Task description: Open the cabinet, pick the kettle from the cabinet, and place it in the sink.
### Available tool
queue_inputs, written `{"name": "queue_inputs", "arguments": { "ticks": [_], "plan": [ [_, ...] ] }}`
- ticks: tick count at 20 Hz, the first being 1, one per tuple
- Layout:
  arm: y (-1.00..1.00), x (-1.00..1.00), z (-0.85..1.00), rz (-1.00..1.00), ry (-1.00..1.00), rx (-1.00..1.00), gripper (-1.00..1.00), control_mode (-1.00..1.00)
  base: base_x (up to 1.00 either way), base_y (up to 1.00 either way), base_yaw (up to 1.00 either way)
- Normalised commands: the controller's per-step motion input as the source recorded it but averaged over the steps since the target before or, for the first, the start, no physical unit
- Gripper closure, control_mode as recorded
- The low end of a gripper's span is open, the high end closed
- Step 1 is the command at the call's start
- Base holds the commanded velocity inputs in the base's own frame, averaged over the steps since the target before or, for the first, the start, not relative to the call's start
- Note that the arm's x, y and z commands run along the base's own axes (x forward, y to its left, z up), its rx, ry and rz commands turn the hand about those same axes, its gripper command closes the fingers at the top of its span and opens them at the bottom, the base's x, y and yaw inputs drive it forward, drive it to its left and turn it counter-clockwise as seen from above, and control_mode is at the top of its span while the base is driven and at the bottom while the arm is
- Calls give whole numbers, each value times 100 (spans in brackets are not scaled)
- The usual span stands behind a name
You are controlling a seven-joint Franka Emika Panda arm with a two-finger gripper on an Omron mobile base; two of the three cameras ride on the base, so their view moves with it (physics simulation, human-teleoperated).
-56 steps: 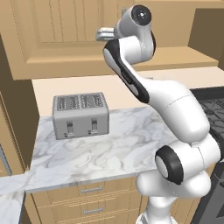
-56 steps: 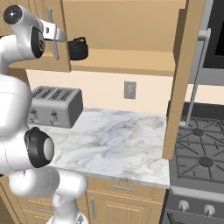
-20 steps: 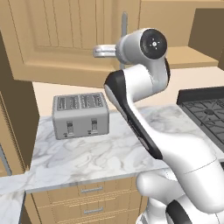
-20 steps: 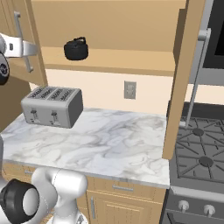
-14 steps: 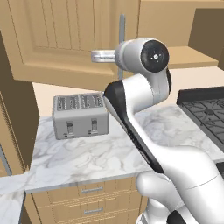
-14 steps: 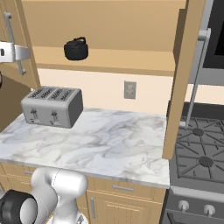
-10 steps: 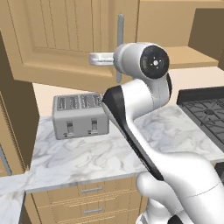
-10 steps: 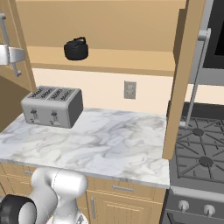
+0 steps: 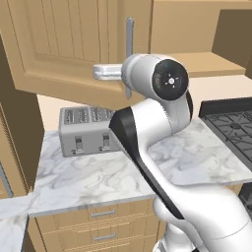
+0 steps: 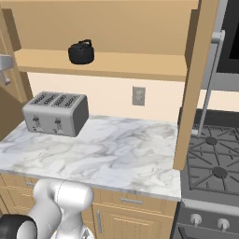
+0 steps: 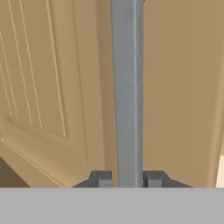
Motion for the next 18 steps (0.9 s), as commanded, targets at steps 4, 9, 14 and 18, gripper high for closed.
{"name": "queue_inputs", "arguments": {
  "ticks": [4,9,14,18],
  "plan": [
    [41,-30,0,0,0,0,100,-100,0,0,0],
    [42,-29,0,0,0,0,100,-100,0,0,0],
    [42,-24,0,0,0,0,100,-100,0,0,0],
    [43,-20,0,0,0,0,100,-100,0,0,0]
  ]
}}
